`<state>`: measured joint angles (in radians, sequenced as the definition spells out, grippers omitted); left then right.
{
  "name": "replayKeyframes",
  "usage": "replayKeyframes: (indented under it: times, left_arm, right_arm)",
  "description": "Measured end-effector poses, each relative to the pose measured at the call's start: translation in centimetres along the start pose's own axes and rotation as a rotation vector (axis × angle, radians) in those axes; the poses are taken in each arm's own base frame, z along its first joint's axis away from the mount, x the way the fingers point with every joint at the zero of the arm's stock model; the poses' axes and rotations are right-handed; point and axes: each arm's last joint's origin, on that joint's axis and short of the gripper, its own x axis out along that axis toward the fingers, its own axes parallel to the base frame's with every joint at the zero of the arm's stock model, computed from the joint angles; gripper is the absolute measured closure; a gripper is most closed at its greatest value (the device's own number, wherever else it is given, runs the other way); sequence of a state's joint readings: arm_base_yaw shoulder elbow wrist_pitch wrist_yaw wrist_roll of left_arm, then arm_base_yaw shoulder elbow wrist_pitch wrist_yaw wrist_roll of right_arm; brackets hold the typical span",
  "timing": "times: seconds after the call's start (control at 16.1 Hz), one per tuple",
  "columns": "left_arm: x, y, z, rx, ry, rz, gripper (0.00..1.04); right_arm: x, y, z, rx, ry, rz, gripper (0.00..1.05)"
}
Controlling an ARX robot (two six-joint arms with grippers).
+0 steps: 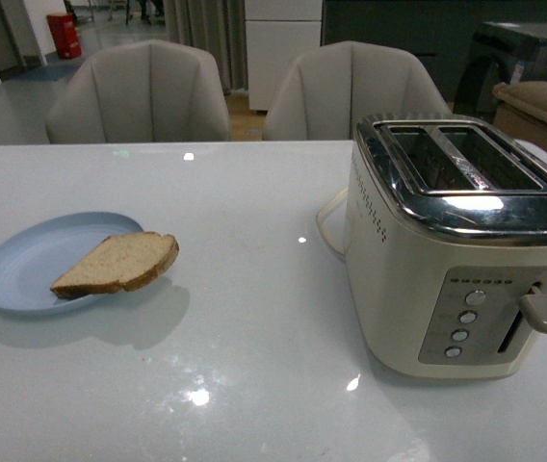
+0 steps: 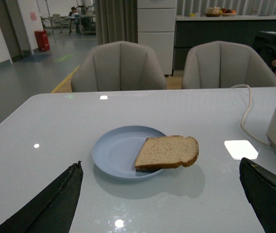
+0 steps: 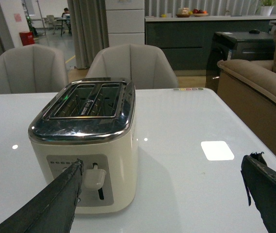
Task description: Left arm holds plate, right arm toasts bread
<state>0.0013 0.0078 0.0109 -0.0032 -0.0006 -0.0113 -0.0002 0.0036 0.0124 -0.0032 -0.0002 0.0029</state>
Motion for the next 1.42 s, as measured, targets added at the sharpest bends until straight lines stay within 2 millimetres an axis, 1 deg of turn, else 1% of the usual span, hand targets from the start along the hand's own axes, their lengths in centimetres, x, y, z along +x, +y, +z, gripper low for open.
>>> replayKeyframes:
  times: [1.42]
  left_arm:
    - [0.0,0.0,0.0,0.0,0.0,0.0,0.07]
  right_arm:
    - [0.0,0.0,0.0,0.0,0.0,0.0,0.06]
